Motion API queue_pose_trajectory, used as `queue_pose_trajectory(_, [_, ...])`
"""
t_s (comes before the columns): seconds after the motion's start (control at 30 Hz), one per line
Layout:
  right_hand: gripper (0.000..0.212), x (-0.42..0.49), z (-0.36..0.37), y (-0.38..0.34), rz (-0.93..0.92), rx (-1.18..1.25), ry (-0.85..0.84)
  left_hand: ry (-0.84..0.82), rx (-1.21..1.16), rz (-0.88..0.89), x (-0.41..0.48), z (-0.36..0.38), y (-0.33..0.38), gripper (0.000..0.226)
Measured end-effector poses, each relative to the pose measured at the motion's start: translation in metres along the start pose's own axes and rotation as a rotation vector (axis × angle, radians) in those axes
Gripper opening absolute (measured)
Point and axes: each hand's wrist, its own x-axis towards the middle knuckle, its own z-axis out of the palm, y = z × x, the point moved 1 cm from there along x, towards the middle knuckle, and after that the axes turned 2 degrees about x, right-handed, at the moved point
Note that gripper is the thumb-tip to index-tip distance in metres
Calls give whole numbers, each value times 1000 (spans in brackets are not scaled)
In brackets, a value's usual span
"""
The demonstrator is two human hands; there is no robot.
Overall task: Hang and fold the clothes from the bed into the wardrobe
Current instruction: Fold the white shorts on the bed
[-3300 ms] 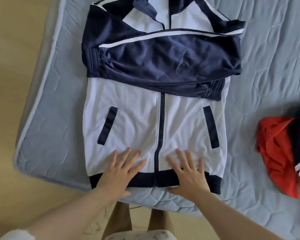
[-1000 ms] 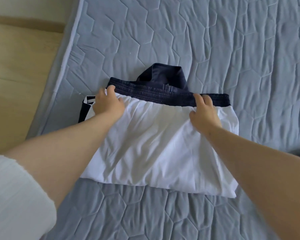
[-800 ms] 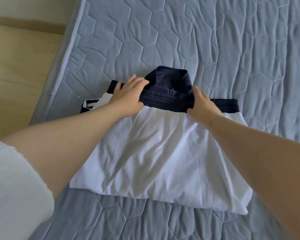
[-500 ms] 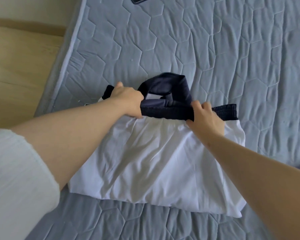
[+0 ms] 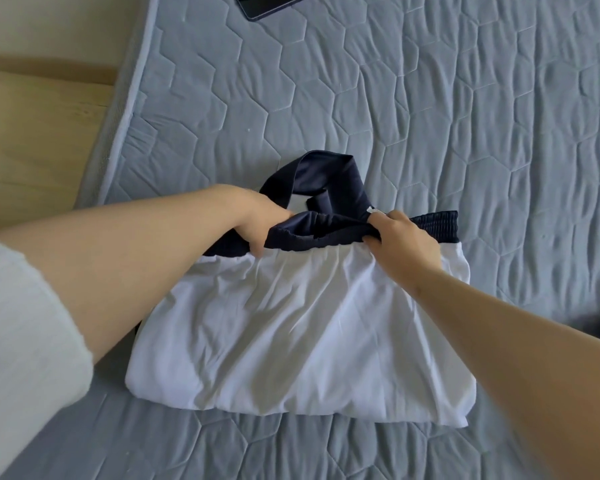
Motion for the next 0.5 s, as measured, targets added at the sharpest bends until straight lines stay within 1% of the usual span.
queue_pose_trajectory(0.03, [24,0,-1,1,0,3,3,61,80,-26,0,-2,1,31])
queue_pose_trajectory(0.07, [24,0,-2,2,2,1,9,122,126,-65,0,-3,-1,24])
queue_pose_trajectory(0.1, [25,0,-3,3,3,-5,17,174,120,-94,-1,-6,-3,23])
queue_pose_trajectory(0.17, [23,0,-7,6,5,-10,43,232,-57,-90,-4,-11,-12,22])
queue_pose_trajectory(0.27, [20,0,-15,10,-16,30,111,286,-485,-17,-9,-19,-25,25])
queue_pose_trajectory(0.3, [20,0,-18,10,-31,47,129,276,-665,24,-11,-18,-26,34])
queue_pose_trajectory(0.33, [20,-1,-20,8,-47,59,138,251,-822,72,-12,-17,-25,49])
queue_pose_trajectory(0.37, [20,-2,-22,7,-63,65,141,218,-894,100,-13,-16,-23,68])
queue_pose_trajectory(0.4, [20,-4,-23,5,-77,66,141,181,-855,102,-14,-14,-22,92])
queue_pose_trajectory(0.43, [21,-5,-24,4,-86,61,141,139,-741,82,-14,-12,-22,110])
queue_pose_trajectory(0.47, [21,-6,-24,4,-91,51,142,104,-584,41,-16,-11,-21,118])
queue_pose_trajectory(0.5, [21,-7,-25,3,-94,41,147,78,-410,-14,-20,-10,-20,117])
